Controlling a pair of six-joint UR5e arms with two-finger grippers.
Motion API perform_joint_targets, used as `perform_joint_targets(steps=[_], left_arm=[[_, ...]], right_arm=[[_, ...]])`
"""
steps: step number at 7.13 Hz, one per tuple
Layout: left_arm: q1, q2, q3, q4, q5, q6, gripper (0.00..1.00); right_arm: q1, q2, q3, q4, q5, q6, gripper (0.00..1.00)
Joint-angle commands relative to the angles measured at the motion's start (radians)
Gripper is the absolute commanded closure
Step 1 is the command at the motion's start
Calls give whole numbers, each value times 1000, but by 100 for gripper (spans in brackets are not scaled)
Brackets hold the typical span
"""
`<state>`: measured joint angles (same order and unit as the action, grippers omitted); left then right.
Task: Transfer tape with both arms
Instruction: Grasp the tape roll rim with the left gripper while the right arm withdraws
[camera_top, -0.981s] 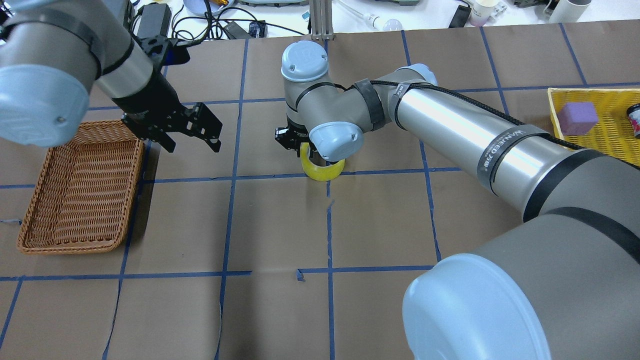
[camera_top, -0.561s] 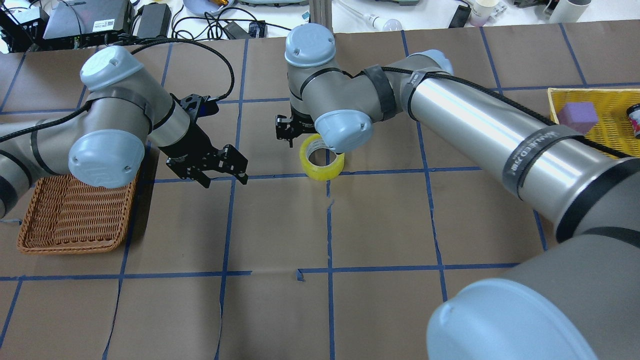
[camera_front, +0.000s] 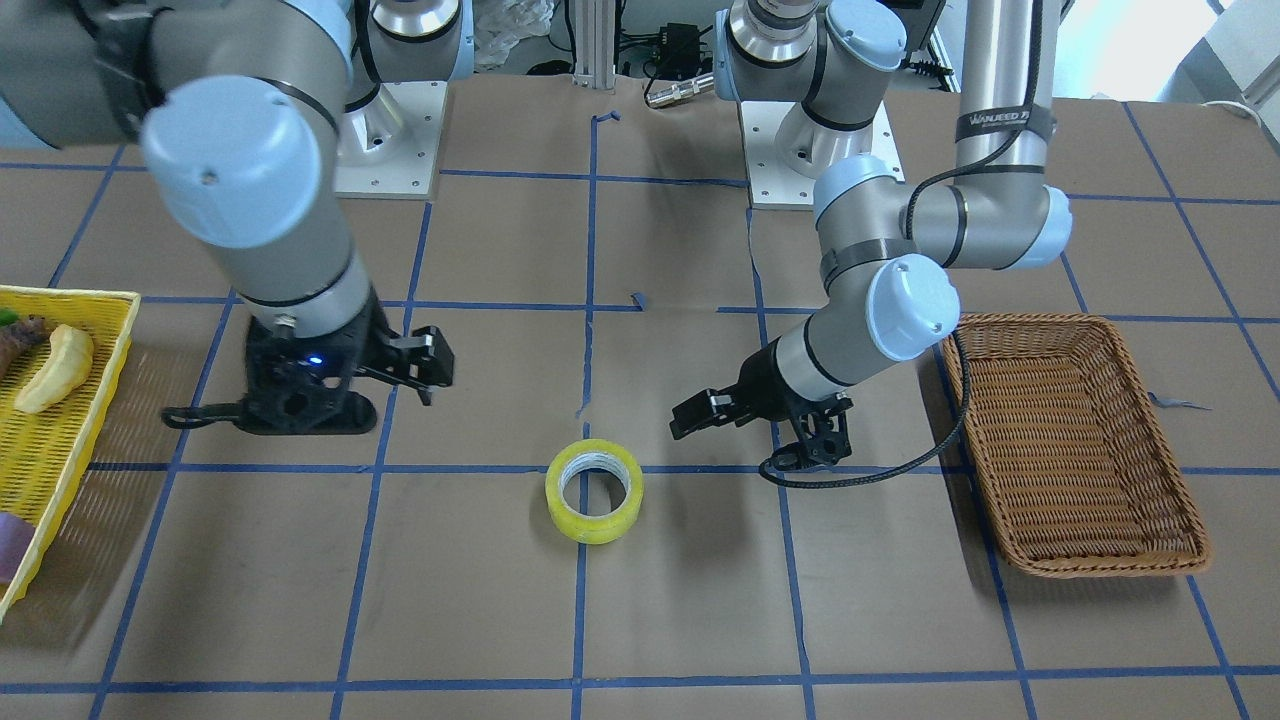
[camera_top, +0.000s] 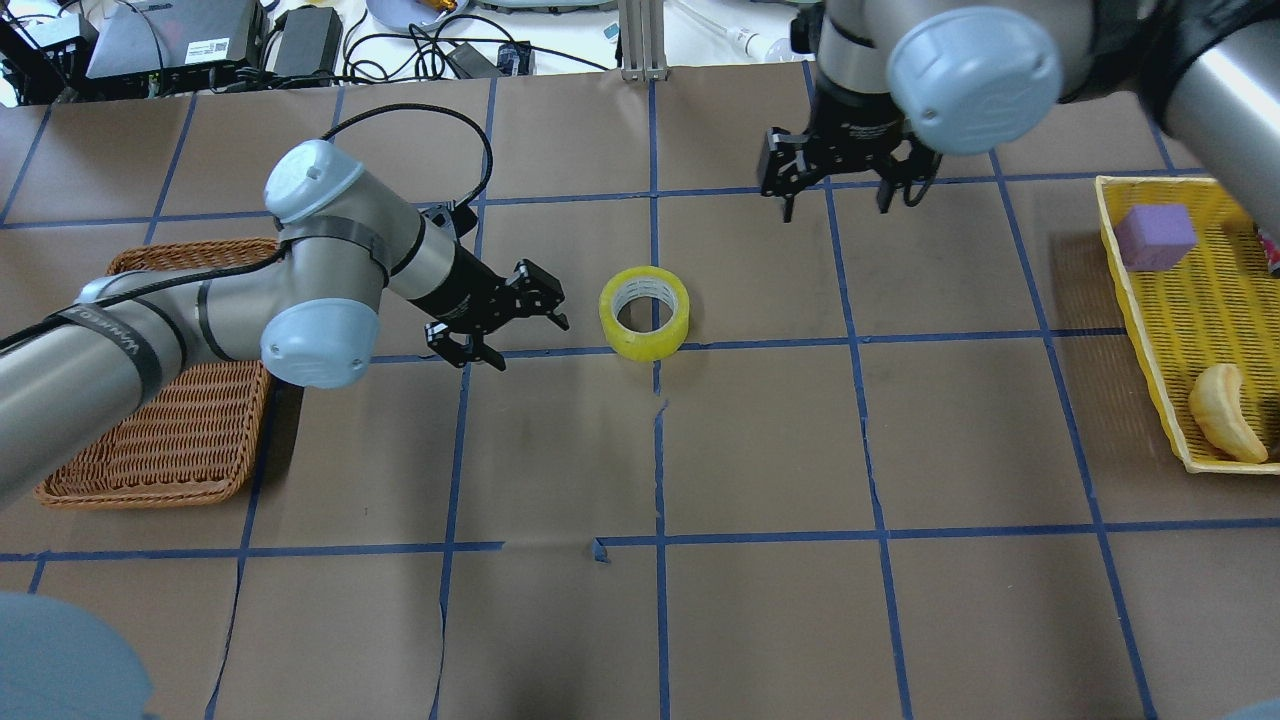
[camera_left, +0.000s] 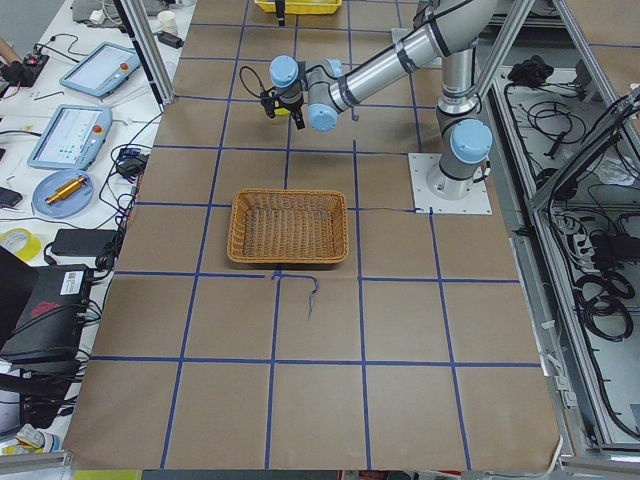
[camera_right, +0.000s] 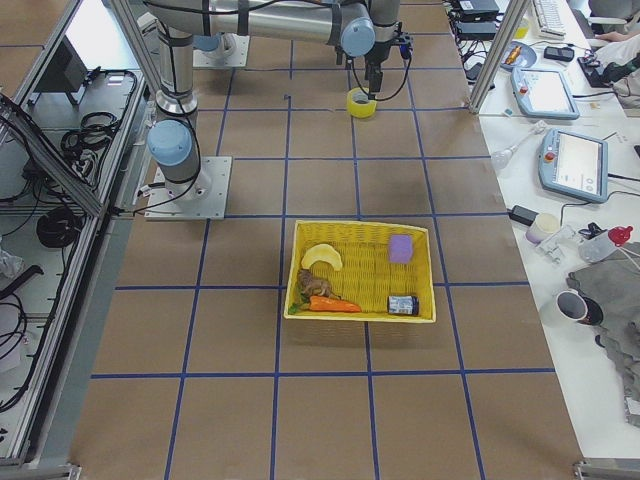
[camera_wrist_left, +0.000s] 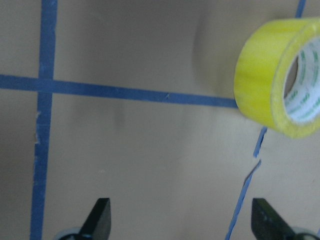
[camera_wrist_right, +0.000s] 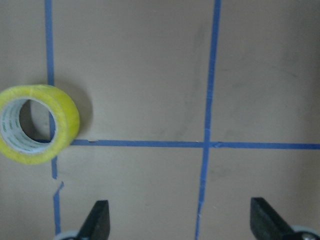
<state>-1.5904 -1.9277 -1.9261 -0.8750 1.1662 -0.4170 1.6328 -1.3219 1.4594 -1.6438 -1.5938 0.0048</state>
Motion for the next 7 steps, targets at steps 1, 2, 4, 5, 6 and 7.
perform_joint_targets(steps=[1,2,4,5,6,7], left_arm=[[-136,-101,65,171,162,-247,3],[-170,-131,111,169,167,-262,3],[-177,-139,124,166,167,-261,3],[-177,-155,122,169,167,-252,43],[-177,-158,127,169,165,-244,99],[-181,-159,127,165,162,-244,100]], right_arm=[[-125,-123,1,148,-12,-228,0],[-128,-169,2,179,-40,-232,0],[-125,-194,28,165,-34,-116,0],[-113,-200,35,165,-29,20,0],[-108,-221,41,165,-29,17,0],[-96,-215,61,162,-25,27,0]])
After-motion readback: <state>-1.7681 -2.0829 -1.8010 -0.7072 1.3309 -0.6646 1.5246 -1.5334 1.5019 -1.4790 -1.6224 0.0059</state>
